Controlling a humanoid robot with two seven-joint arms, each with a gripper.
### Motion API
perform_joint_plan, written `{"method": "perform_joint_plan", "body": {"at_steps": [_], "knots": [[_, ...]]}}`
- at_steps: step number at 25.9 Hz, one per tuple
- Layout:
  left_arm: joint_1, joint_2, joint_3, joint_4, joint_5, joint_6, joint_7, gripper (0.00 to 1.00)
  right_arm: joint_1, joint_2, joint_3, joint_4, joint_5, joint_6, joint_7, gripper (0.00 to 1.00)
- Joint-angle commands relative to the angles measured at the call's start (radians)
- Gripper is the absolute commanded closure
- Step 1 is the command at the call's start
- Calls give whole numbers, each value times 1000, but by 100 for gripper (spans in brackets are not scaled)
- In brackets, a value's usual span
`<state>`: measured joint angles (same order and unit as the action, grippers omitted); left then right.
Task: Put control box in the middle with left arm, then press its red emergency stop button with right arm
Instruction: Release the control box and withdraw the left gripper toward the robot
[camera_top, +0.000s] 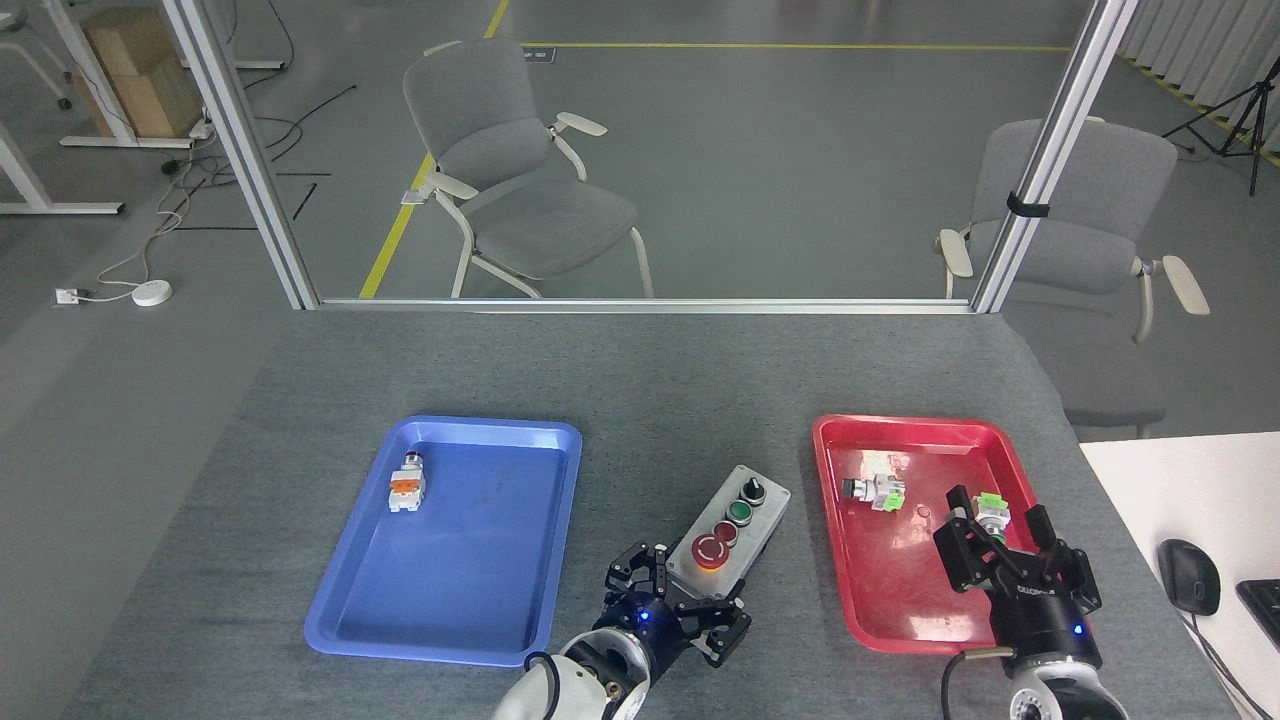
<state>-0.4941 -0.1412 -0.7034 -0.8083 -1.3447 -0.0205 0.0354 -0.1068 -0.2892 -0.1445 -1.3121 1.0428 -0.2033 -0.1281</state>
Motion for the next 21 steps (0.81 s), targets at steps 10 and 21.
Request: {"method": "perform_joint_plan", "body": {"at_steps": [10,21], "knots": [[-8,0,30,40,10,4,0,100,-8,-13,2,14,26,-2,-1,0],[-8,0,68,41,9,19,1,36,-8,-13,8,27,160,7,-4,36]]}}
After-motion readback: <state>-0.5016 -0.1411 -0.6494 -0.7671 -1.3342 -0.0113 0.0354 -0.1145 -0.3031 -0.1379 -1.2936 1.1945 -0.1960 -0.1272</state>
